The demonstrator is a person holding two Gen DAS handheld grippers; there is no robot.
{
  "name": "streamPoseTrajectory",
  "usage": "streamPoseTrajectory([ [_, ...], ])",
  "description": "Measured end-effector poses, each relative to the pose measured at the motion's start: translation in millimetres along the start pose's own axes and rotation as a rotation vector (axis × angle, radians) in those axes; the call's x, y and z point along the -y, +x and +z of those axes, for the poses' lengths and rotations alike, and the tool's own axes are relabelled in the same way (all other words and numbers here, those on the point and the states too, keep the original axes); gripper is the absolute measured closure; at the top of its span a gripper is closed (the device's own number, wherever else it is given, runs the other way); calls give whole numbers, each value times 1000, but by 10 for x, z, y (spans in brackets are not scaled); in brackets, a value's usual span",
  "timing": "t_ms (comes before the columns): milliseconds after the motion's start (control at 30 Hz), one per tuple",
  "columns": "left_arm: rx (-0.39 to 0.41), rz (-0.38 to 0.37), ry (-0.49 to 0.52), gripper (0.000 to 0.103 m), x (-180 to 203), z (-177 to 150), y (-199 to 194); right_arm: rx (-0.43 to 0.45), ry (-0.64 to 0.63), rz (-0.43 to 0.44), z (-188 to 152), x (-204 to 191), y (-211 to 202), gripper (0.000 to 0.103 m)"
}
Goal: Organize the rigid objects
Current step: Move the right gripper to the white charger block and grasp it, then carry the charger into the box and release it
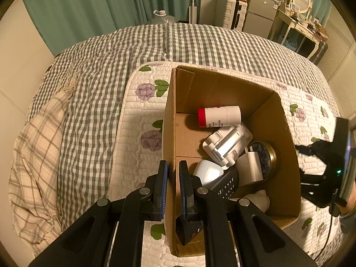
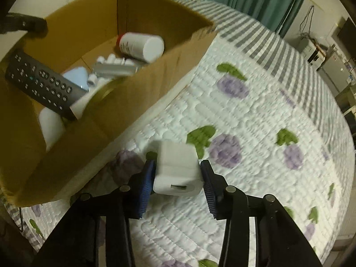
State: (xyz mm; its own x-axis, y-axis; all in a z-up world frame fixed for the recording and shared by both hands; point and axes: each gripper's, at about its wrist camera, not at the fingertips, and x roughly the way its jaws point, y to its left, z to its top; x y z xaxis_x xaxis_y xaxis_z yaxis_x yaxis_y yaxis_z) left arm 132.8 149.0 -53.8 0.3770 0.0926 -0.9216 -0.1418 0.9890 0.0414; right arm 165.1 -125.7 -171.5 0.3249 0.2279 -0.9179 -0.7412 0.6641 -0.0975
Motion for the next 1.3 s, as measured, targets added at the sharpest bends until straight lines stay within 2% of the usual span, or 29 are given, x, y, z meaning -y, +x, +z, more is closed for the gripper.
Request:
streamPoseTrajectory([
  [67, 1, 1, 2, 94, -3, 1, -1, 6, -1, -34, 52, 28, -90, 62],
  [167, 1, -1, 0, 94, -11, 2, 4, 24, 68, -53, 177, 155, -312, 62],
  [300, 1, 1, 1, 94, -15, 1, 7, 136, 93, -98, 423, 268, -810, 62],
  [433, 1, 1, -1, 94, -8, 0, 3, 240, 100, -85, 645, 220, -1222, 62],
  [567, 2, 1, 2, 94, -7, -2, 3, 307, 81, -56, 838, 29, -1438, 62],
  [700, 3, -7, 2, 94, -18, -5, 4, 323, 66, -3, 983, -178, -1426, 62],
  [900, 4, -14, 9, 94, -16, -2, 5, 338, 27, 10, 1196, -434, -1257, 62],
  [1133, 7, -30, 12, 94, -29, -7, 11, 280, 55, 70, 1348, -552, -840, 62],
  [1300, 5, -30, 15, 94, -33, -9, 19, 237, 27, 66, 1372, -685, -546, 62],
])
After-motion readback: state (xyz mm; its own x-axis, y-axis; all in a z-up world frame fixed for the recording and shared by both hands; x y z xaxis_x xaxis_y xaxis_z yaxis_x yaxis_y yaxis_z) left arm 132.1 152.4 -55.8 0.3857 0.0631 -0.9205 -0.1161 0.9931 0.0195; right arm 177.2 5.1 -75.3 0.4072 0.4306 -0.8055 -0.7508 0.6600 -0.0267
